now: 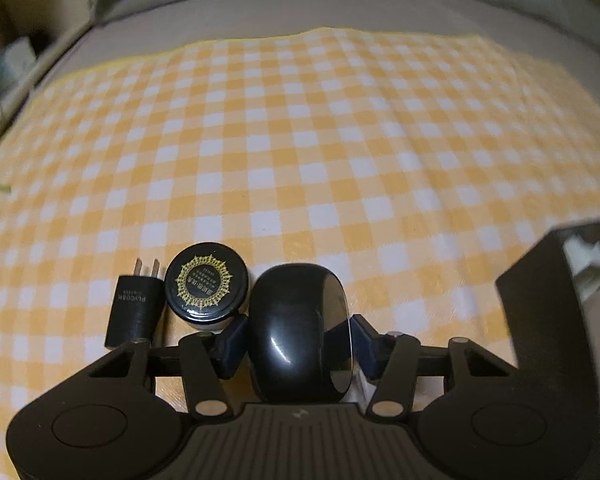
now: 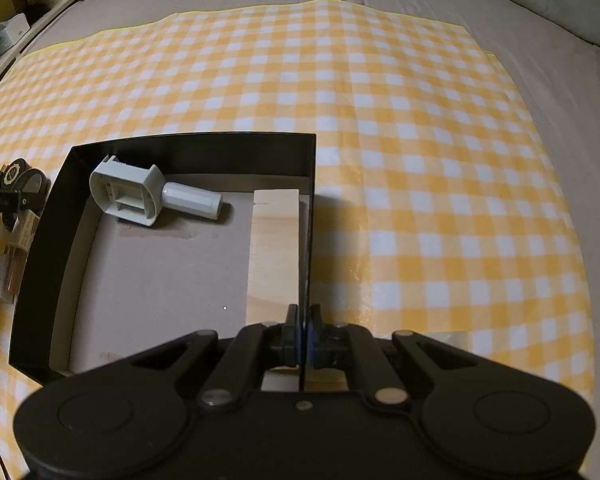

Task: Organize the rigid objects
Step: 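Carry the black oval case into the box and open the left tool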

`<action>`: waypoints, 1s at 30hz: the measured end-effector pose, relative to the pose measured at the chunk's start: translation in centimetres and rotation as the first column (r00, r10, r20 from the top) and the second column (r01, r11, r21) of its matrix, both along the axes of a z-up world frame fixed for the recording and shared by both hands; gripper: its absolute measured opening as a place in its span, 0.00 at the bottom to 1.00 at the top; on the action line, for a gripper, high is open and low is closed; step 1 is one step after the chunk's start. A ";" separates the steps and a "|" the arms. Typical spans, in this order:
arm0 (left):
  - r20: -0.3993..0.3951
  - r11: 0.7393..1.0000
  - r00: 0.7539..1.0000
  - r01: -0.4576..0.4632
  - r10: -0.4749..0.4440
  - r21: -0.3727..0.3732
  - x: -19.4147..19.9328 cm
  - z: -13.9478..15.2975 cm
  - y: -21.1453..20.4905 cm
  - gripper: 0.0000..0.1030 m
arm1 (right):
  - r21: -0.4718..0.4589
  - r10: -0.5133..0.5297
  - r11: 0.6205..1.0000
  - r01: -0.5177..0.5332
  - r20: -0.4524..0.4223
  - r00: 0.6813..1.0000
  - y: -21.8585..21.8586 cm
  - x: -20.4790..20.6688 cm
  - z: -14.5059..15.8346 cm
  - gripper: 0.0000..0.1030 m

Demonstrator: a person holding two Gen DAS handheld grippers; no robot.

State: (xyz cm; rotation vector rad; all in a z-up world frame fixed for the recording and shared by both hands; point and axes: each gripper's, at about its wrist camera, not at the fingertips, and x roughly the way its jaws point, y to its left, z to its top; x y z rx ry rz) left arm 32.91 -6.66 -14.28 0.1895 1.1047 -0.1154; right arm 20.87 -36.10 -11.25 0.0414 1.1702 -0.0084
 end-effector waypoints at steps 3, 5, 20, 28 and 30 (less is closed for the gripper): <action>0.010 0.999 1.000 0.014 -0.015 0.042 -0.2 -0.2 -1.4 0.53 | 0.001 0.001 1.000 -0.001 0.000 1.000 0.0 0.0 0.0 0.04; 0.008 1.000 1.000 -0.003 0.003 0.024 0.0 -0.2 -1.7 0.53 | 0.005 -0.002 1.000 0.002 -0.001 1.000 0.0 0.0 0.0 0.04; 0.077 0.959 0.995 -0.042 0.066 -0.280 -3.0 6.3 1.7 0.52 | -0.006 0.003 1.000 -0.003 -0.001 1.000 0.0 0.1 -0.1 0.04; 0.053 0.900 0.999 0.026 -0.003 -0.435 -6.1 8.8 -2.9 0.52 | -0.016 0.008 1.000 -0.008 -0.003 1.000 0.0 0.2 -0.3 0.04; 0.045 0.888 0.999 0.044 -0.026 -0.457 -6.6 8.5 -4.1 0.53 | -0.015 0.007 1.000 -0.007 -0.004 1.000 0.0 0.2 -0.3 0.04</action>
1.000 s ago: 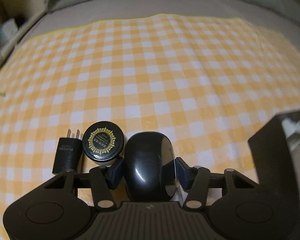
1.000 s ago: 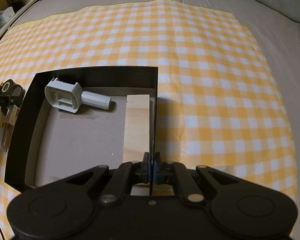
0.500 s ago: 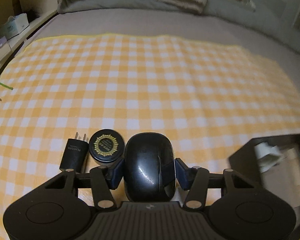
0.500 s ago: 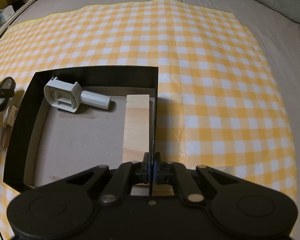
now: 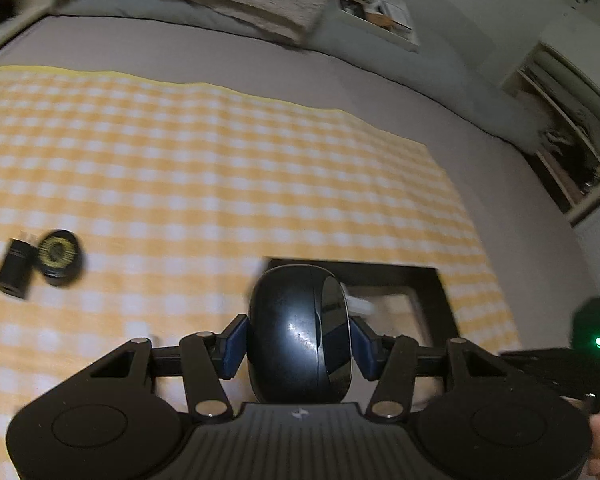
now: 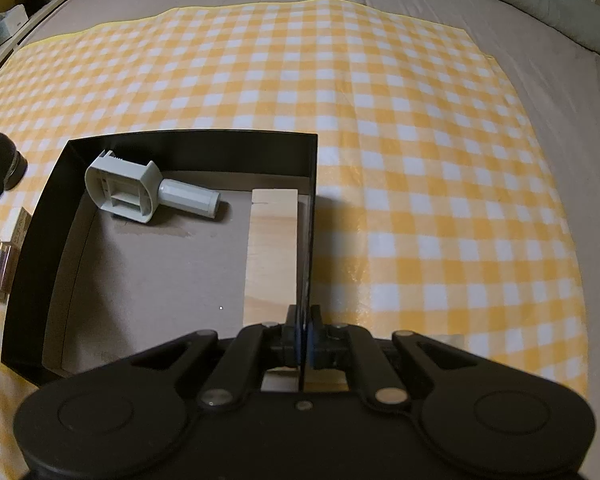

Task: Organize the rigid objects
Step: 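Carry the black oval case into the box and open the left tool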

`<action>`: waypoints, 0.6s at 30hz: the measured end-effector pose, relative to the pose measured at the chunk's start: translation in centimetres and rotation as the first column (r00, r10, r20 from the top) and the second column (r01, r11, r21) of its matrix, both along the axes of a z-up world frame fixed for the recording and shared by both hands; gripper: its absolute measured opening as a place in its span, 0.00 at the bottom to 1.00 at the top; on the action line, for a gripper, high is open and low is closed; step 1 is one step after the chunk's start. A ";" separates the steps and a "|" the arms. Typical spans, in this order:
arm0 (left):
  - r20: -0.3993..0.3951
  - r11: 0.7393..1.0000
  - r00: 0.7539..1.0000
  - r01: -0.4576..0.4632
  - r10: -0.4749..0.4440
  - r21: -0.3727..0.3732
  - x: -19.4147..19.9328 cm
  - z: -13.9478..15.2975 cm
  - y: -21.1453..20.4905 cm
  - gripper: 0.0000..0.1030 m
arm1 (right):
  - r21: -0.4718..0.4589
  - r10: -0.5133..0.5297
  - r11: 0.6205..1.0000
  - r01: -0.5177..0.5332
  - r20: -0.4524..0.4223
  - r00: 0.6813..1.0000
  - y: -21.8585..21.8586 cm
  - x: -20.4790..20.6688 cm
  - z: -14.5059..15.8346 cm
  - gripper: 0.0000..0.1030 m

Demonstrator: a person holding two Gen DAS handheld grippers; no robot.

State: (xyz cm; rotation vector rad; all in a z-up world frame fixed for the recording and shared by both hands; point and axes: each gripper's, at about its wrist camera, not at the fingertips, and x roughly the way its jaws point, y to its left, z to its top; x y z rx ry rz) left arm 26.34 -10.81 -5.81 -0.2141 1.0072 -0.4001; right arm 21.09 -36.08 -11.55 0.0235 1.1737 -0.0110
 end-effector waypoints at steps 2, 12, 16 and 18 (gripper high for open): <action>-0.002 1.000 1.000 0.018 -0.018 0.000 -1.1 -0.2 -1.3 0.53 | -0.003 0.004 1.000 -0.004 0.001 1.000 0.0 0.0 0.0 0.04; -0.035 0.998 0.999 0.014 -0.011 0.060 -1.0 -2.0 -3.8 0.53 | -0.002 0.003 1.000 -0.003 0.000 1.000 0.1 0.0 0.0 0.04; -0.027 0.997 1.000 0.011 -0.010 0.072 -1.0 -1.9 -3.9 0.64 | -0.004 0.004 1.000 -0.004 -0.001 1.000 0.1 0.0 0.0 0.04; -0.029 0.997 0.999 0.021 -0.019 0.080 -1.3 -1.7 -3.9 0.68 | -0.003 0.004 1.000 -0.004 0.000 1.000 0.1 0.0 0.0 0.04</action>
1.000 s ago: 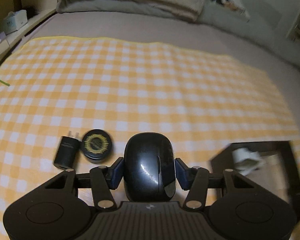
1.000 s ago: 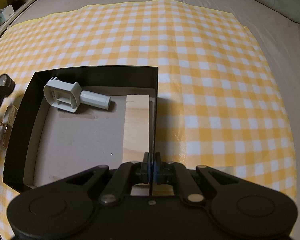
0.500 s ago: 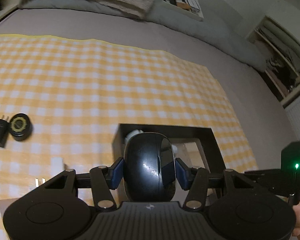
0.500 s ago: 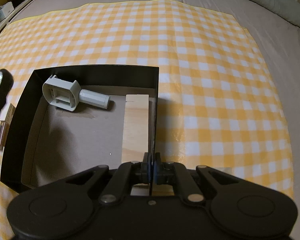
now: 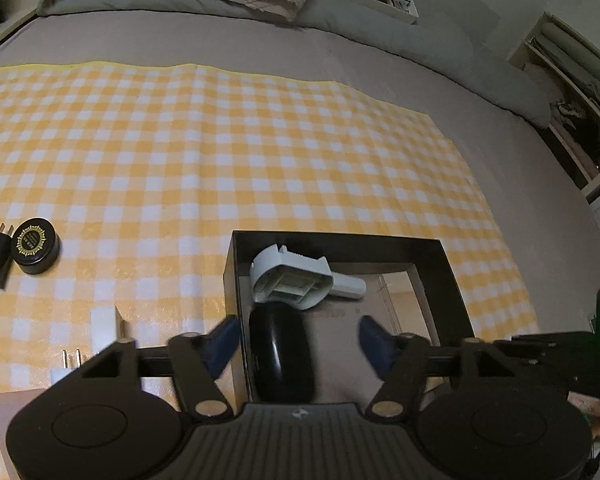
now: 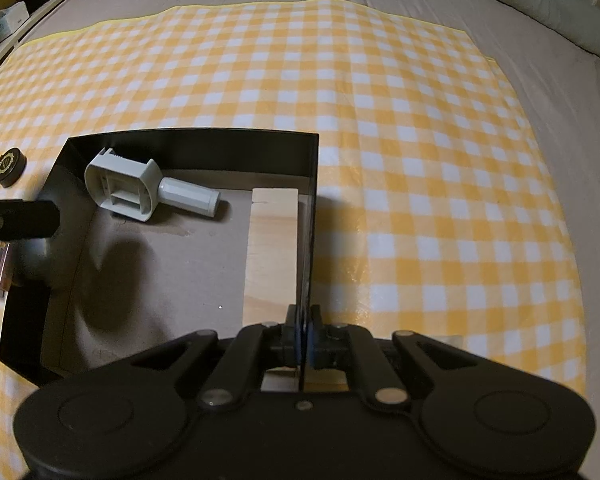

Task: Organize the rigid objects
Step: 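Carry the black oval case into the box and open the left tool, then move the left tool back to the white plug charger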

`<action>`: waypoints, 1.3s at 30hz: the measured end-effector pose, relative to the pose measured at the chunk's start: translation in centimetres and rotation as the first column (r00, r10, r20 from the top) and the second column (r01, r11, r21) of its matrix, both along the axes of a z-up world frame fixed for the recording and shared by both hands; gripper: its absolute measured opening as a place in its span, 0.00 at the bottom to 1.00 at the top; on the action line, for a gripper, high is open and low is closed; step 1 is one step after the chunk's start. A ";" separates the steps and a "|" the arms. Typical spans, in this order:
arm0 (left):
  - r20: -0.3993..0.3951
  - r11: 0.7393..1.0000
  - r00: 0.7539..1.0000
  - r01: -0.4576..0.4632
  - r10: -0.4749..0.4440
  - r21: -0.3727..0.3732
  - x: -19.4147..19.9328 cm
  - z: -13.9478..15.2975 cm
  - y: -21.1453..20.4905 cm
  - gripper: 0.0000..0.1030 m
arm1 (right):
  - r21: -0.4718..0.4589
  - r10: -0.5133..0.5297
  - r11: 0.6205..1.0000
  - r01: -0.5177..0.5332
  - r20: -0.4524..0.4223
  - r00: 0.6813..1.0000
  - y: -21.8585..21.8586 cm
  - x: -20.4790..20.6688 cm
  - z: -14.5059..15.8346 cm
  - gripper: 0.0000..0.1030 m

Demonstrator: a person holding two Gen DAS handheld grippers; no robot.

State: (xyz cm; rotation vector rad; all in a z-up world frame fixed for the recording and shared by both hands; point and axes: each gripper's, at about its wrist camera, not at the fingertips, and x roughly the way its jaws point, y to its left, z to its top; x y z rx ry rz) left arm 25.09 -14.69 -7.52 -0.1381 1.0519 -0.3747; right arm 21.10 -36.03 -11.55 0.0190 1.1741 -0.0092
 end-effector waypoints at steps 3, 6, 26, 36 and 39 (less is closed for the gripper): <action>0.003 1.000 1.000 0.018 -0.018 0.011 -0.3 0.1 0.0 0.69 | 0.001 0.003 1.000 -0.003 -0.006 1.000 0.0 0.0 -0.1 0.04; 0.006 0.999 0.999 0.035 -0.035 0.018 -0.6 0.2 0.1 0.74 | -0.004 0.003 1.000 -0.003 -0.008 1.000 0.0 0.1 -0.2 0.04; 0.081 0.986 0.988 0.120 -0.130 0.113 -3.6 1.4 -0.3 1.00 | -0.005 0.005 1.000 -0.005 -0.007 1.000 0.0 0.1 -0.2 0.04; 0.040 0.987 0.999 0.026 -0.032 0.156 -2.3 -0.2 4.3 1.00 | -0.005 0.006 1.000 -0.006 -0.007 1.000 0.1 0.0 -0.2 0.04; 0.034 0.983 0.999 -0.019 0.013 0.185 -1.5 -0.7 6.3 1.00 | -0.005 0.006 1.000 -0.006 -0.008 1.000 0.1 0.0 -0.3 0.04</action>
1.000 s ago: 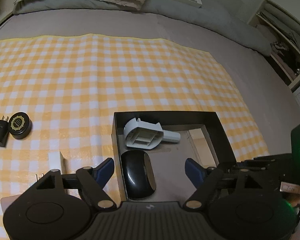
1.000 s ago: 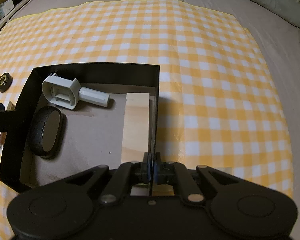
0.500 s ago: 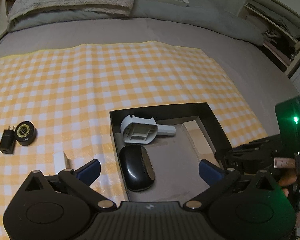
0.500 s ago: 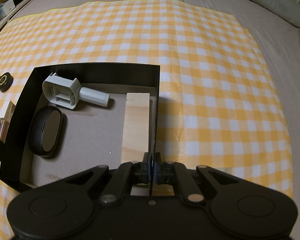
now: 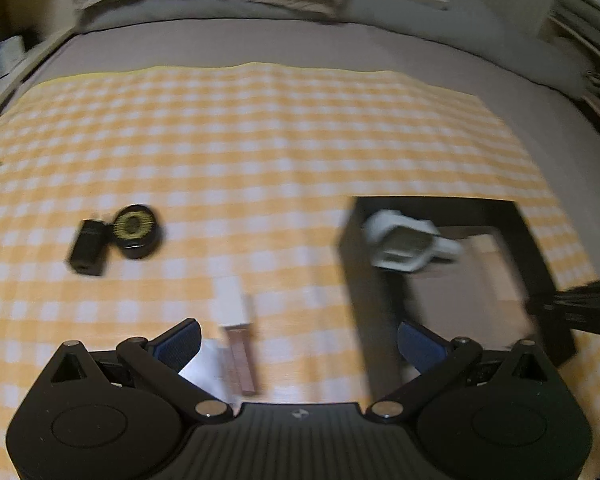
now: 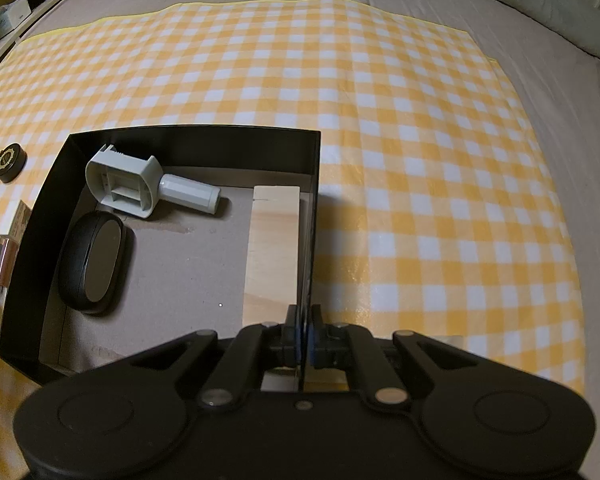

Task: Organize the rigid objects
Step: 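Move the left tool back to the white plug charger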

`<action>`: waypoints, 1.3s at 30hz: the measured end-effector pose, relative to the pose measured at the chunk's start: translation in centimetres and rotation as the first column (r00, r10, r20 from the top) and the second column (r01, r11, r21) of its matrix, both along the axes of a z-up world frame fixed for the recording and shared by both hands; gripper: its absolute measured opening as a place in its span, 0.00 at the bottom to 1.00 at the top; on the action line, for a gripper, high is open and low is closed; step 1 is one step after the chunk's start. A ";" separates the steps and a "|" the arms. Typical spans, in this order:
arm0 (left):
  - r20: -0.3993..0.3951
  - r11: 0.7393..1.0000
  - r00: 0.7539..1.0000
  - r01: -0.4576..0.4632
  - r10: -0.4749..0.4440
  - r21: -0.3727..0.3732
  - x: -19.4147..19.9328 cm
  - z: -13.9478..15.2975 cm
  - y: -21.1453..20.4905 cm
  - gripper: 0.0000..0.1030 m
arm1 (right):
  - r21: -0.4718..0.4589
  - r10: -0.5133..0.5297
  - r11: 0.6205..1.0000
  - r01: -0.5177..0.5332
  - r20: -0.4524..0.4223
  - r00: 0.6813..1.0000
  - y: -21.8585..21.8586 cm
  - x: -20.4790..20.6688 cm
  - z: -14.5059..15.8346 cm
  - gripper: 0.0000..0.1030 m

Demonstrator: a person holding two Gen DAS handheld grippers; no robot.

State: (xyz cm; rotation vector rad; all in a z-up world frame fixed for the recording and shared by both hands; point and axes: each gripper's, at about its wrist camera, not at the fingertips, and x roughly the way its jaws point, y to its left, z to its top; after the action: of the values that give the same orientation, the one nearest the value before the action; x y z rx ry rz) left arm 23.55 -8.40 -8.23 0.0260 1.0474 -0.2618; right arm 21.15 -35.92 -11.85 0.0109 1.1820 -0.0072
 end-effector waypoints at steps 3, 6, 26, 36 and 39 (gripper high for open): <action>0.005 0.999 0.999 -0.034 0.034 0.033 0.8 -0.4 1.8 1.00 | -0.001 0.001 1.000 -0.001 0.001 1.000 0.0 0.0 0.1 0.04; 0.012 0.996 0.998 -0.066 0.065 0.063 1.4 -0.7 3.5 1.00 | 0.000 0.001 1.000 -0.001 0.001 1.000 0.0 0.0 0.1 0.04; -0.109 0.999 0.994 0.007 -0.001 0.052 1.9 -4.0 4.7 0.52 | -0.004 0.003 1.000 -0.003 0.000 1.000 0.3 -0.1 0.1 0.04; -0.111 0.993 0.989 0.102 -0.094 0.063 1.5 -4.5 3.6 0.50 | -0.002 0.004 1.000 -0.004 0.001 1.000 0.4 -0.1 0.1 0.04; -0.125 0.995 0.989 0.090 -0.084 0.044 1.6 -4.3 4.6 0.49 | -0.004 0.005 1.000 -0.005 0.001 1.000 0.4 -0.1 0.2 0.04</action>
State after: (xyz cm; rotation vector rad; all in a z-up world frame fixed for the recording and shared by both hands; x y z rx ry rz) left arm 25.13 -3.77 -12.54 0.1017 1.1773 -0.3198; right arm 21.07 -35.51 -11.68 0.0047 1.1812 -0.0051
